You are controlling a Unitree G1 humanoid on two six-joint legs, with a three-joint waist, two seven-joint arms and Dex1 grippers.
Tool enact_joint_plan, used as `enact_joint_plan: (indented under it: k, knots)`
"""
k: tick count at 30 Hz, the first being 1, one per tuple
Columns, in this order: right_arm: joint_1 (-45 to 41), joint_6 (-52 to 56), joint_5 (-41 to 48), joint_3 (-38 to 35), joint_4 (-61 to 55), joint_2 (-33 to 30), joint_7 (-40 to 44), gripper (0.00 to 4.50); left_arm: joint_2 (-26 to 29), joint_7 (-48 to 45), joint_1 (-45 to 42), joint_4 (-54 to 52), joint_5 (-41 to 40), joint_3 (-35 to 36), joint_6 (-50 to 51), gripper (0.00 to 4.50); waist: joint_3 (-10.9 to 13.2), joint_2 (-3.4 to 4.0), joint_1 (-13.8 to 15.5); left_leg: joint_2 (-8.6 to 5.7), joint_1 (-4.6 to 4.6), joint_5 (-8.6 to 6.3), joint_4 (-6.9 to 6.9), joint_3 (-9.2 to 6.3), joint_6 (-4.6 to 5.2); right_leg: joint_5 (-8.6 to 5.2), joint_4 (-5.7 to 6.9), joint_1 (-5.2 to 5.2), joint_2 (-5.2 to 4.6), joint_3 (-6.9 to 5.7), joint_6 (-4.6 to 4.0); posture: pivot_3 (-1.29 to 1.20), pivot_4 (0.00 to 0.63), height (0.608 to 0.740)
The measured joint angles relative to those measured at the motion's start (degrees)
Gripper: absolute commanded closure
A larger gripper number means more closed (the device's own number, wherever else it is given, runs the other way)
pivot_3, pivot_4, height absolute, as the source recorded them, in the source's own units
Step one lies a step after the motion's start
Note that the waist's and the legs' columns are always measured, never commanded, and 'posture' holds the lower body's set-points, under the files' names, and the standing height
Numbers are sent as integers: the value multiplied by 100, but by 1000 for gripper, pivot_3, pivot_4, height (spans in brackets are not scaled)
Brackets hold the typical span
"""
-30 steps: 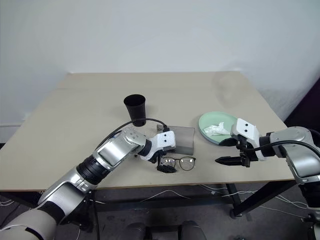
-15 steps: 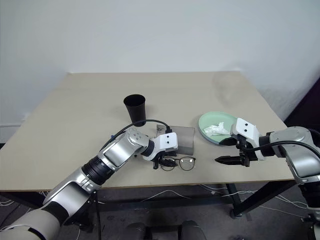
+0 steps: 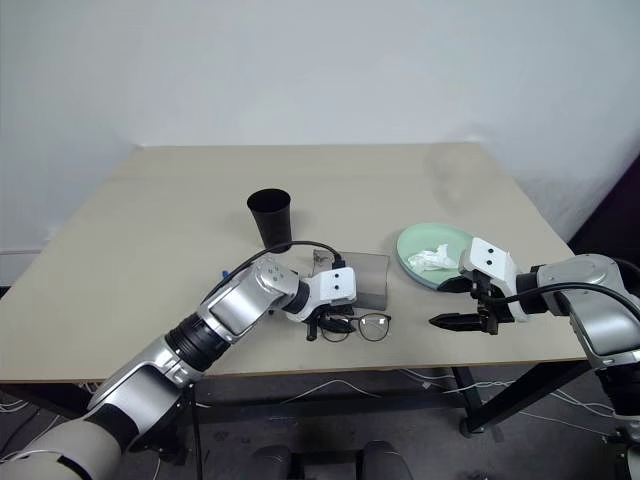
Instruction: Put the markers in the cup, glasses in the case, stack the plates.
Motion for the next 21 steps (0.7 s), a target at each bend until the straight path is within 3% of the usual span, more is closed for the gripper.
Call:
enact_joint_plan:
  k: [4,21]
  knots:
    - [-9,-1,0,11,0,0,-11,802,-11,-18,4,-104,11,40,-107,4462,-1,1,1,0,2,0,0,0,0,0,-1,3,0,0,0,0,0,740]
    - [-144,-83,-7,160,137,14,-88,802,170,-613,-101,-181,-200,232,-220,4485,0,-1,0,0,-2,0,1,0,0,0,0,-1,0,-2,0,0,0,740]
